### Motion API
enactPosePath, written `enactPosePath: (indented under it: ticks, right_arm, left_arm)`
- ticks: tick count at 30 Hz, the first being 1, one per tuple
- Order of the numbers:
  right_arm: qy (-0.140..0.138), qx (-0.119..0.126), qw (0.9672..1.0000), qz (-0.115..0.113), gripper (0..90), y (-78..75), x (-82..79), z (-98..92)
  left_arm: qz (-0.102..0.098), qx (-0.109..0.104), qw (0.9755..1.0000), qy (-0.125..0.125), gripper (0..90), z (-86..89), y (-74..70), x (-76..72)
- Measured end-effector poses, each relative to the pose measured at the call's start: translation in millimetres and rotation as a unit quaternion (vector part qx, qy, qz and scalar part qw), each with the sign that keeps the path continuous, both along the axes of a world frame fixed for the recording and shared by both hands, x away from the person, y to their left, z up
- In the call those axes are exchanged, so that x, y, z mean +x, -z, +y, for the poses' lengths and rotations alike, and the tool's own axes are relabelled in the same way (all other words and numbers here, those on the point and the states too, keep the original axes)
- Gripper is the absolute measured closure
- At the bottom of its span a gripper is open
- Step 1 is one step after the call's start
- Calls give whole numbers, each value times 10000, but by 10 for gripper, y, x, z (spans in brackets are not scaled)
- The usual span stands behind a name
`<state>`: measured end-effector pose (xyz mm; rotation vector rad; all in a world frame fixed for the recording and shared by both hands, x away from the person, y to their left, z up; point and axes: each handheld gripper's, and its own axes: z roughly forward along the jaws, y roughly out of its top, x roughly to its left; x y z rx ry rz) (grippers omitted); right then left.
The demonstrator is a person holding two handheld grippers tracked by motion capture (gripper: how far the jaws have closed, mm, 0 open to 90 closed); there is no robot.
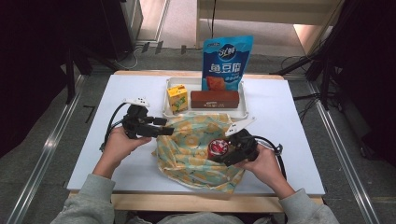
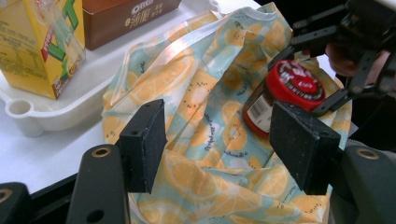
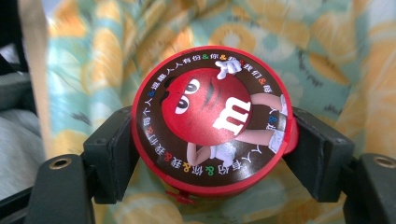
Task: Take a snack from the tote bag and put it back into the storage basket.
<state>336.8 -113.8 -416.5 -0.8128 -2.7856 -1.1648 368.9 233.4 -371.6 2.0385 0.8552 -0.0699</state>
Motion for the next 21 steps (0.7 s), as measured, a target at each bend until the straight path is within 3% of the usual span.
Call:
enactPosePath:
  ticks: [9, 21]
  right_arm:
    - [79, 319, 9994, -57, 254, -350, 111, -68]
    - [32, 453, 9989, -126, 254, -742, 298, -61]
  left_arm:
    - [26, 44, 10000, -31, 375, 25, 5, 15]
    - [61, 18, 9999, -90, 374, 78, 22, 22]
